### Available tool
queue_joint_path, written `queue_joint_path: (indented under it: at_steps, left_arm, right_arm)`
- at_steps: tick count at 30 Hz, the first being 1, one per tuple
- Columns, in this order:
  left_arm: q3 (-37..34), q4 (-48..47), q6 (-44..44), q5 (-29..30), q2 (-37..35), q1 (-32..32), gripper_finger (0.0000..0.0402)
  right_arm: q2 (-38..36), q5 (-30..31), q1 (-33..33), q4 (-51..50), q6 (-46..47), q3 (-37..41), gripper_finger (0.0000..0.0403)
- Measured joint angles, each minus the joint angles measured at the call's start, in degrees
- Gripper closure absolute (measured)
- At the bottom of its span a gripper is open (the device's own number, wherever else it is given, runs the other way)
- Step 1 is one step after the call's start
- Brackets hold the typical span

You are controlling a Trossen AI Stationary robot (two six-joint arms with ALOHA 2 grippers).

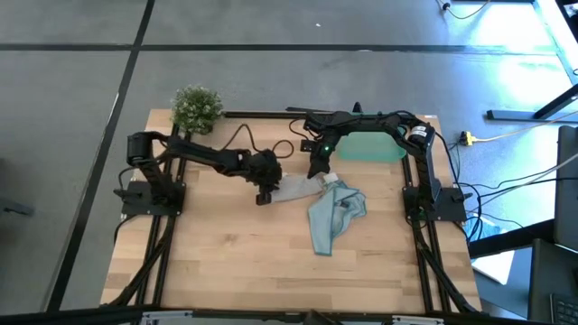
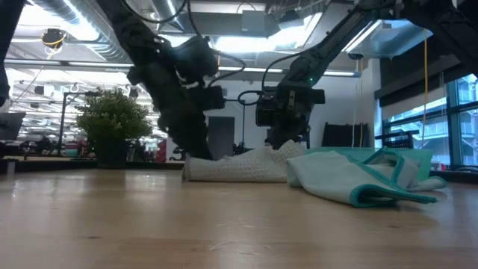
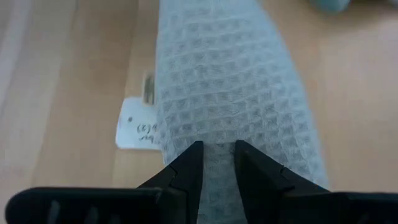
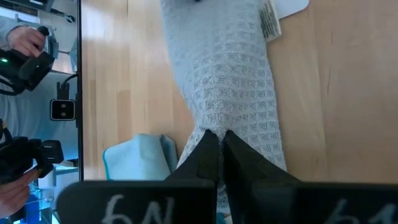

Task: Roll microfiber towels into tight, uniform cylinder then place into a basket
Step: Roll the grey microfiber towel

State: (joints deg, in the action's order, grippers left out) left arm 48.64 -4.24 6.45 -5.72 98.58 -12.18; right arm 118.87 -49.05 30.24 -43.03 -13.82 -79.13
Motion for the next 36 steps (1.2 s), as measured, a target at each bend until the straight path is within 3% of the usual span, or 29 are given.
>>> queue_joint_path:
  at_steps: [7,13,21,27,36]
  left_arm:
    - [0.17,0.84,-0.8,1.65,2.3,-0.84,0.0314]
    - [0.17,0.67,-0.4,1.62,2.3,-0.9,0.0314]
    - [0.17,-0.46,-1.52,1.43,2.3,-0.95,0.0314]
    - [0.2,-2.78,-1.87,1.43,2.28,-0.95,0.0314]
    - [0.13,-3.72,-3.4,-0.39,2.34,-2.24,0.0314]
  right_arm:
    - [0.0,-0.01,0.02,0.04,-0.07,0.0,0.039]
    - [0.0,0.59,0.0,0.38,1.45,0.0,0.0361]
    - [0.02,11.93,-0.09,1.38,4.91,-0.35,0.0299]
    - [0.04,21.73,1.34,-5.07,4.61,-5.42,0.0267]
    - [-1.29,23.96,2.75,-15.46,0.55,-14.56,0.0264]
